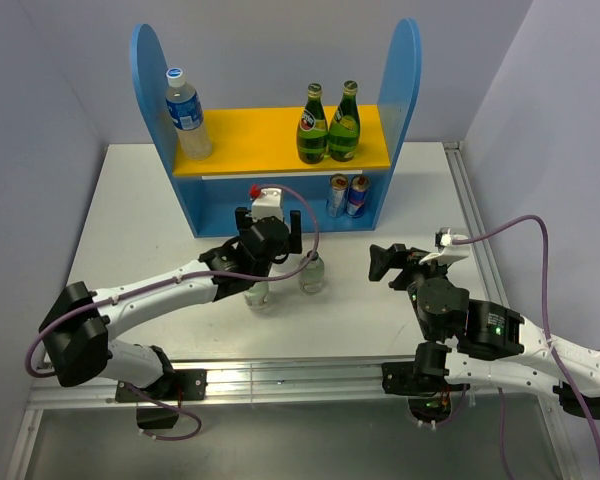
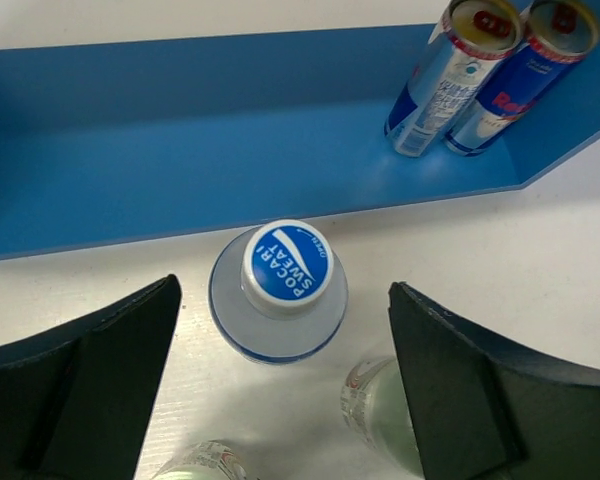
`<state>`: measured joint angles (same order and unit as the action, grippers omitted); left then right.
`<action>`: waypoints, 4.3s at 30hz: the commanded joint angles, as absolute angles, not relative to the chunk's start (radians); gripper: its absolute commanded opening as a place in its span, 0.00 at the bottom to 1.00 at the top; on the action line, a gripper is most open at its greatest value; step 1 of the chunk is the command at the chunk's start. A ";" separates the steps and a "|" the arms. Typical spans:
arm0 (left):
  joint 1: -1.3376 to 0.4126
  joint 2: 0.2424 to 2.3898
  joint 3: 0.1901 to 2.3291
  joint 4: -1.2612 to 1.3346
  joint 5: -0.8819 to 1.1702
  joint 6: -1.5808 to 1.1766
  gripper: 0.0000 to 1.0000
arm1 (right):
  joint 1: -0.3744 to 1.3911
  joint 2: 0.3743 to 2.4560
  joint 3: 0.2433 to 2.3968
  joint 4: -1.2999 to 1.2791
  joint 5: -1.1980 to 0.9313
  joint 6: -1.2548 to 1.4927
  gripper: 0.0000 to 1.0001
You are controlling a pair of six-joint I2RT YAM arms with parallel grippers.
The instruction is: Place and organize the beverage onto the shelf
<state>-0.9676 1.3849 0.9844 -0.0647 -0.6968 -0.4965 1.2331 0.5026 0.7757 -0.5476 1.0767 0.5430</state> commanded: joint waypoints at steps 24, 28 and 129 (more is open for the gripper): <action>-0.934 1.276 1.181 -0.123 -0.764 -0.398 0.00 | 1.243 0.502 0.767 -0.526 1.111 0.551 1.00; -0.934 1.259 1.279 -0.156 -0.781 -0.345 0.00 | 1.243 0.506 0.769 -0.520 1.111 0.543 1.00; -1.255 0.960 0.652 -0.562 -0.917 -1.187 0.99 | 1.250 0.482 0.761 -0.565 1.114 0.592 1.00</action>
